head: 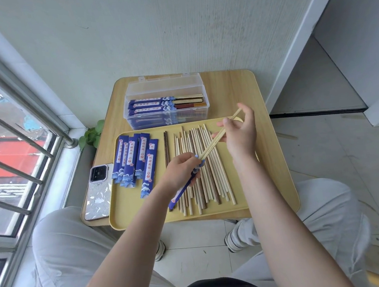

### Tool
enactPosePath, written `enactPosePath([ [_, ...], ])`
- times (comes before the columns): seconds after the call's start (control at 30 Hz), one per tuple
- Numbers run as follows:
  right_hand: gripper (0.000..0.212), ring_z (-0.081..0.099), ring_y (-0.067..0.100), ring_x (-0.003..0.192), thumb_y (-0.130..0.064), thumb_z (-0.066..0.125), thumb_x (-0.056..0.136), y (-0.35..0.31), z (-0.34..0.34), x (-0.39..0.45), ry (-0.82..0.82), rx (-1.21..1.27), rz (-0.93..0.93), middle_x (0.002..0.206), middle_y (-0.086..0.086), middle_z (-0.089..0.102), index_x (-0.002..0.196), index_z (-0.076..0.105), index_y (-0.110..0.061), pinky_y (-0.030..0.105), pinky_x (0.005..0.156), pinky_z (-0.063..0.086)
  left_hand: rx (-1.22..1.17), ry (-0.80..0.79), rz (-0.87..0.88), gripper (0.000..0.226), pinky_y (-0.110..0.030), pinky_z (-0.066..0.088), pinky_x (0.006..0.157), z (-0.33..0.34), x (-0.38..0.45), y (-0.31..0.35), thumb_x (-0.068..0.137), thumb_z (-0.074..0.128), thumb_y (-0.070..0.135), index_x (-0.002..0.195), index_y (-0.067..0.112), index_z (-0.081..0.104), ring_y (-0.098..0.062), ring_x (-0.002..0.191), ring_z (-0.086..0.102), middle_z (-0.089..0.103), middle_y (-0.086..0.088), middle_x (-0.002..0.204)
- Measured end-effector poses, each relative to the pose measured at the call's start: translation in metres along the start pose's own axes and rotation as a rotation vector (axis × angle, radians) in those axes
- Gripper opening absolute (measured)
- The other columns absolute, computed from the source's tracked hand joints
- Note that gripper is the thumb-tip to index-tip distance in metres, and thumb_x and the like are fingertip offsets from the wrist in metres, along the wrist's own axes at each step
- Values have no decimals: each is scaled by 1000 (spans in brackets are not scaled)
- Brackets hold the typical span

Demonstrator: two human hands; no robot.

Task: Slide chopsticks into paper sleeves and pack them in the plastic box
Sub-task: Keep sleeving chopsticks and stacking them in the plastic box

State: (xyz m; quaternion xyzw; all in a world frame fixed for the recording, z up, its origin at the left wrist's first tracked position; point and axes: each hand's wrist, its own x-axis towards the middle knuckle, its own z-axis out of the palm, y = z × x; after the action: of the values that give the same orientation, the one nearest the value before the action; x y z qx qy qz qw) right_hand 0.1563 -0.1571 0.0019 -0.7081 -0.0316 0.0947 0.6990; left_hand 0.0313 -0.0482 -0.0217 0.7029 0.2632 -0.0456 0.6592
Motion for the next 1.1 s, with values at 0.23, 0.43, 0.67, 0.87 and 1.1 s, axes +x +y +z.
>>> enactPosePath([
  [0.23,15,73,24,82,-12,56,99,9,6,2,-86,-107,35,92,5,75,106,65,-21,47,74,62,-67,-9,-1,18,-27,45,53,-3,2,2,100,53,15,95,1,62,-17,53,50,59,-10,70],
  [0.43,15,75,23,83,-8,57,99,6,13,7,-152,-66,75,94,11,76,109,67,-14,38,70,63,-134,8,37,18,-30,44,56,-4,1,4,103,51,13,96,0,61,-18,54,50,62,-11,73],
  [0.67,13,73,23,70,-7,65,95,-2,15,22,-169,-68,154,96,10,74,100,74,-16,28,60,59,-84,45,-27,17,-24,45,52,-28,15,19,101,52,7,89,3,64,-15,55,53,62,-10,73],
  [0.87,8,73,22,66,2,68,91,-13,33,47,-86,129,276,92,16,73,94,70,-5,25,64,59,644,327,126,25,-38,50,87,-60,47,51,98,56,35,112,17,65,-23,101,61,66,-4,108],
  [1.1,4,75,26,76,2,67,92,-18,70,94,173,319,280,88,18,72,95,68,-2,32,75,63,866,620,275,65,-45,13,125,-84,87,53,97,53,34,155,15,30,-25,152,16,25,-6,163],
])
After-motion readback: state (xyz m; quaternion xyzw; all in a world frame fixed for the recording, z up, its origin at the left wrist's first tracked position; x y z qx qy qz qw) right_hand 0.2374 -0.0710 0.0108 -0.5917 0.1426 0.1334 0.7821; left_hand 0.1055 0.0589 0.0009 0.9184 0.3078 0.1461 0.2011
